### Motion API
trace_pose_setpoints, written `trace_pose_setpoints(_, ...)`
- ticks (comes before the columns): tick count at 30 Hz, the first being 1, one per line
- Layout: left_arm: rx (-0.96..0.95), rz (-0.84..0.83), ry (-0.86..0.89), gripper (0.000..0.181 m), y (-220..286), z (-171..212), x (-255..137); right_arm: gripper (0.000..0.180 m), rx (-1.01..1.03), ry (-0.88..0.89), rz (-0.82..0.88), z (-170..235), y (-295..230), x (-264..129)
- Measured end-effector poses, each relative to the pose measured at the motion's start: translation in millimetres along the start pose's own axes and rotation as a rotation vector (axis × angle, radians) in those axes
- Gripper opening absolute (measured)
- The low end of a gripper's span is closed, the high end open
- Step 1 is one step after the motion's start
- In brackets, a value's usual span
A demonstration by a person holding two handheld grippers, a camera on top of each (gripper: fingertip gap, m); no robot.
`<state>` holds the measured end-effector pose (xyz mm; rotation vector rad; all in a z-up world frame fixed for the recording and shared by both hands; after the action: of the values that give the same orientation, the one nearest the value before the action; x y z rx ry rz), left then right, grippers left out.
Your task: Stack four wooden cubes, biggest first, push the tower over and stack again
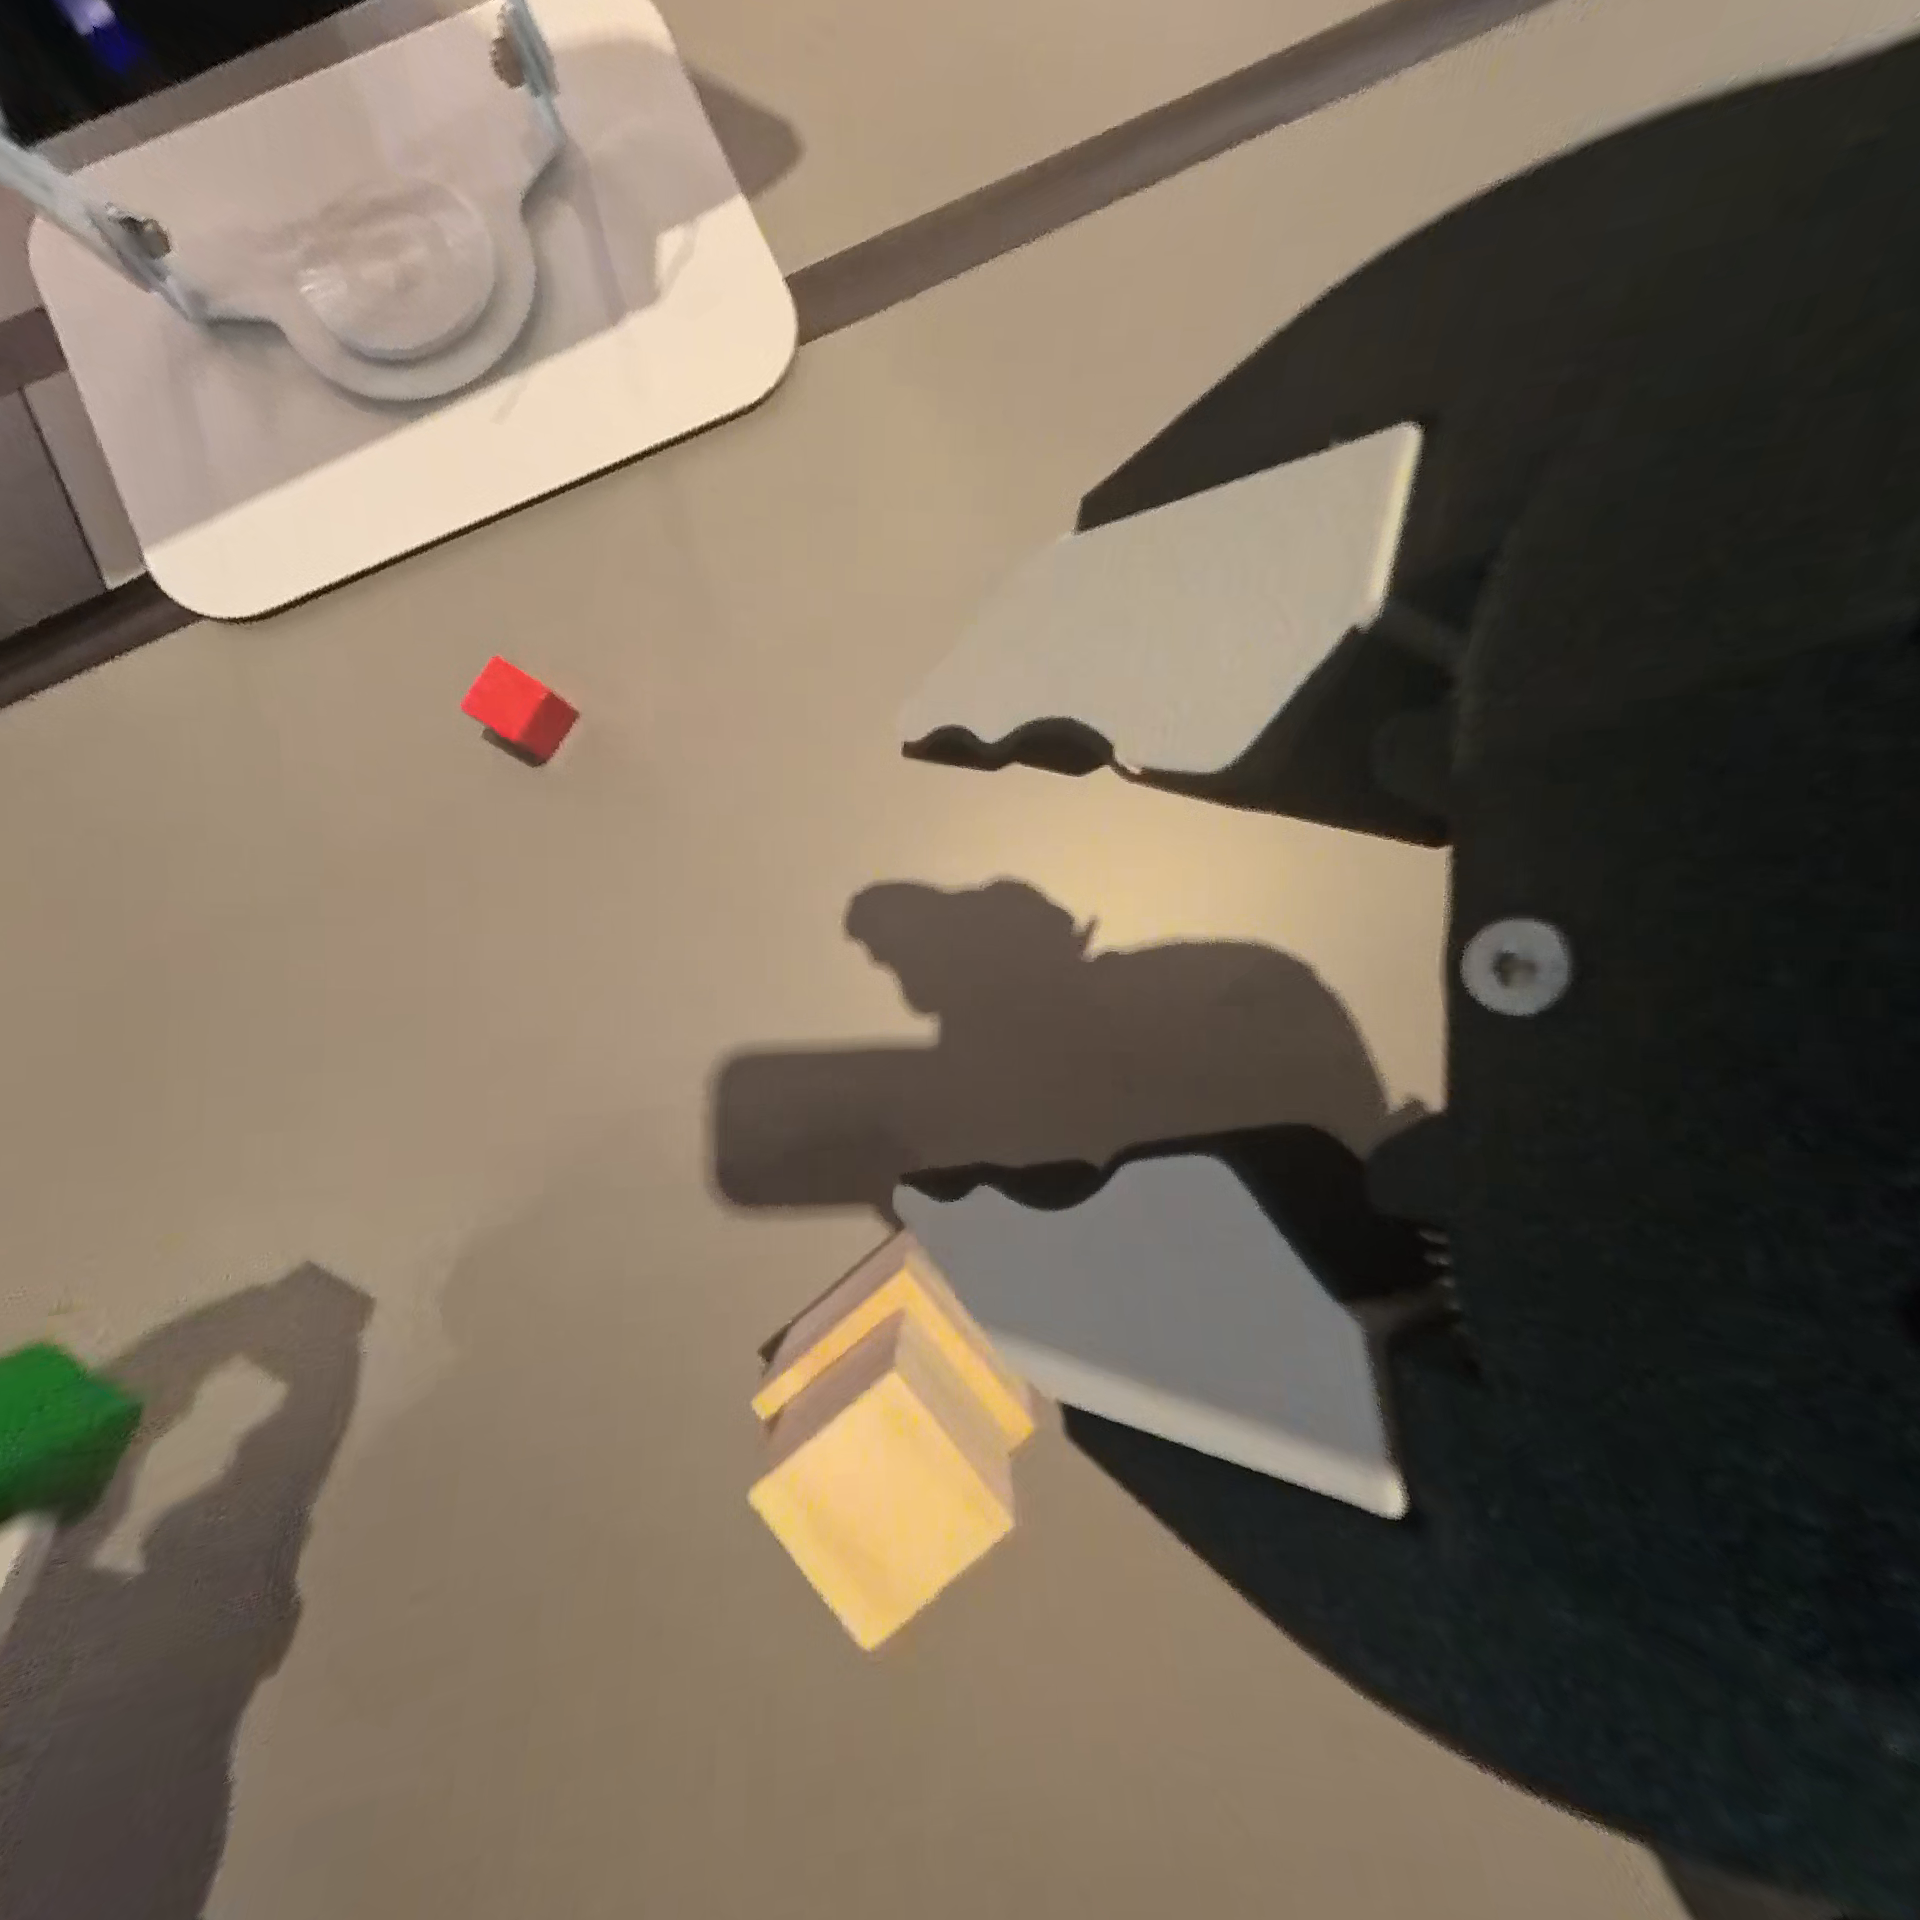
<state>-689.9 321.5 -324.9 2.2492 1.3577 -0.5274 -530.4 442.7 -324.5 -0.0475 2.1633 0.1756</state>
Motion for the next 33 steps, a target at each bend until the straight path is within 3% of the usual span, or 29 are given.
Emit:
trace_pose_setpoints(1,0.025,0.027,-0.003,0.027,16,-7,-3,0.073,0.009,0.007,0.005,6,0,-4)
trace_pose_setpoints(7,0.148,0.14,-0.032,0.027,96,-26,-2,0.072,0.049,0.014,0.019,44,-5,-23)
trace_pose_setpoints(11,0.193,0.19,-0.056,0.027,122,-28,13,0.072,0.056,0.016,0.03,62,-12,-31)
trace_pose_setpoints(20,0.199,0.255,-0.141,0.027,132,-24,49,0.072,0.064,0.031,0.027,80,-22,-37)
trace_pose_setpoints(33,0.182,0.282,-0.178,0.027,131,-16,71,0.071,0.067,0.036,0.01,82,-22,-33)
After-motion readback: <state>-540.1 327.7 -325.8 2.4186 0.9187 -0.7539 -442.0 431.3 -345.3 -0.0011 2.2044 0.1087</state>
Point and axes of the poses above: each gripper's, where its closed fingertips meet, x out along the fingers, z out of its underside, y = z × x across the jaws, the point moved 2 cm from there along -x, back along the fingers, and after that the axes turned 3 degrees about z, right-handed, at the moved point
